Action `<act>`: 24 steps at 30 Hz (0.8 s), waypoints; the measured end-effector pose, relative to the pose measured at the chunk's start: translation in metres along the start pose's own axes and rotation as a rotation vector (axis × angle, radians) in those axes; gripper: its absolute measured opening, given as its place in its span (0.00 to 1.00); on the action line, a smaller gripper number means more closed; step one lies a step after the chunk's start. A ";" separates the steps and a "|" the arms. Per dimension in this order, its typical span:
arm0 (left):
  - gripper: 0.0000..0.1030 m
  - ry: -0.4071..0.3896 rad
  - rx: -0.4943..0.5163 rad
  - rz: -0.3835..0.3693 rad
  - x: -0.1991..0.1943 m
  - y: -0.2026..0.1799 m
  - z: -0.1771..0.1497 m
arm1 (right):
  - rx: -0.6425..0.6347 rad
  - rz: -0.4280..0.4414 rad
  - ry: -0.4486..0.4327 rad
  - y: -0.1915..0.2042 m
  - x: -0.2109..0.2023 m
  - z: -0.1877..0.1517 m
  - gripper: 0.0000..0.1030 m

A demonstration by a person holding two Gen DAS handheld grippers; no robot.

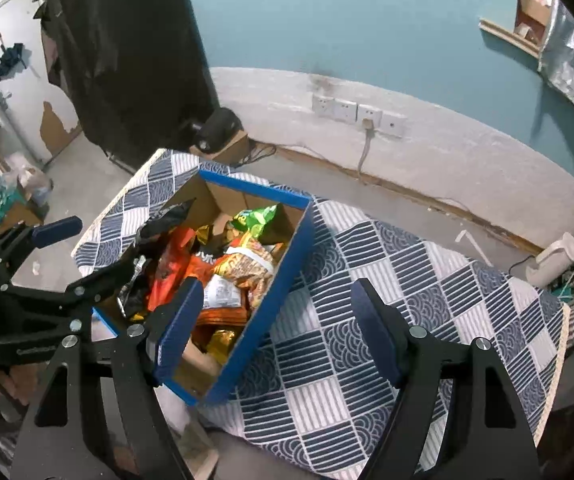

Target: Organize snacks

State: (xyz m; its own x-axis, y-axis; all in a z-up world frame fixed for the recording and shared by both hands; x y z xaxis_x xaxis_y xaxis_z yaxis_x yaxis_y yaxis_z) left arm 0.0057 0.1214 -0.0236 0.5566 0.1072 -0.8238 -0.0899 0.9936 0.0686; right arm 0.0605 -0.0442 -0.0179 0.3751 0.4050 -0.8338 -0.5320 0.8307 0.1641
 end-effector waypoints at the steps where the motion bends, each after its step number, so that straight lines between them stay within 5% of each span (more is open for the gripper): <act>1: 0.92 -0.010 0.006 0.007 -0.003 -0.003 0.000 | 0.001 0.001 -0.005 -0.001 -0.003 -0.001 0.74; 24: 0.92 -0.016 0.036 -0.018 -0.002 -0.027 0.007 | 0.022 0.021 -0.042 -0.023 -0.016 -0.009 0.75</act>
State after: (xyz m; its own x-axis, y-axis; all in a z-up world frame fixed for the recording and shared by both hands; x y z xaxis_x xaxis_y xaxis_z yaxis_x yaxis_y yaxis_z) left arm 0.0134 0.0949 -0.0199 0.5714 0.0894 -0.8158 -0.0504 0.9960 0.0739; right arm 0.0597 -0.0729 -0.0131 0.3958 0.4373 -0.8075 -0.5236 0.8299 0.1928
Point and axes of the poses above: each gripper's, at about its wrist camera, not at the fingertips, and x roughly the way its jaws point, y to its left, z to its top, the point moved 3 cm from there along x, roughly the way its jaws point, and after that the axes turned 7 degrees about y, right-handed, at the moved point
